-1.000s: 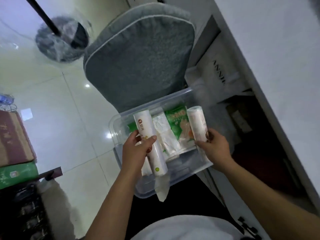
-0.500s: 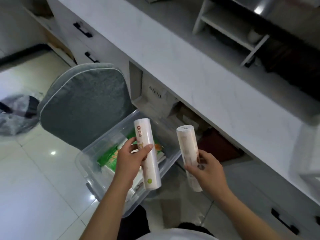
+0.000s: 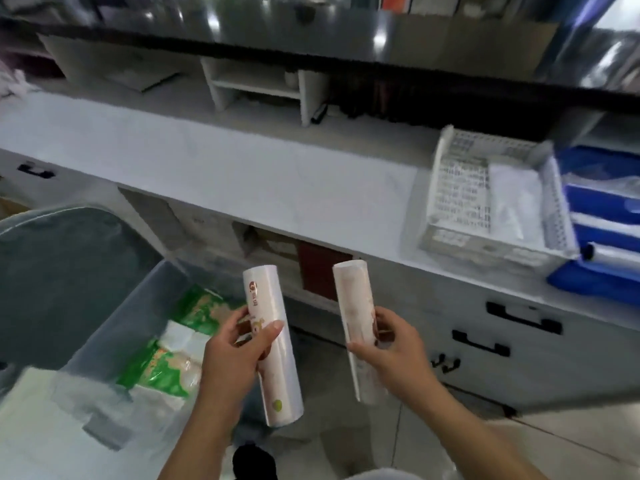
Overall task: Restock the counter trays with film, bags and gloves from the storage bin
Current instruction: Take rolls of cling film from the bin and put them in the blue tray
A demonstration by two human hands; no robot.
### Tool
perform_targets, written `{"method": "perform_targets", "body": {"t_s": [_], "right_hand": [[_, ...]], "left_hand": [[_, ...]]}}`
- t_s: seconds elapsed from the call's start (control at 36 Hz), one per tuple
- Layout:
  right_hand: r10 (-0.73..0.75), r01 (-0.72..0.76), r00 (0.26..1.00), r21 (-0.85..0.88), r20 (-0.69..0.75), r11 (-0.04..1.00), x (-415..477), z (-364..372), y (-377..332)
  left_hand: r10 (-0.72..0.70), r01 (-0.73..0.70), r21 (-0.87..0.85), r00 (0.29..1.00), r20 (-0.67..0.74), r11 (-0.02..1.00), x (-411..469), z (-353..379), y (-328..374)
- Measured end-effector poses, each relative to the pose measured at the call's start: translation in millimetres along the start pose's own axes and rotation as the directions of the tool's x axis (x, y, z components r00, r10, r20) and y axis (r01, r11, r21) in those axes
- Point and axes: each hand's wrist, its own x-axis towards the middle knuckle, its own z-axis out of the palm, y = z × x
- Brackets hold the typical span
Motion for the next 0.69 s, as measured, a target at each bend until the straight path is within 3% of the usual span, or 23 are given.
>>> {"method": "perform_targets", "body": {"t_s": [0.33,0.69], "right_hand": [[0.113,-0.01,0.928,0.28,-0.355,0.96,-62.0,-136.3,33.0],[0.23,-0.039,0.787,0.327,-0.573,0.944,-40.8,-186.2,34.7]], "left_hand": [[0.016,-0.059,0.107,0.931,0.365,0.993,-38.3,145.1,21.7],[-0.008,-0.03,0.065,0.854,0.521,0.997,20.3,222.7,63.5]]}}
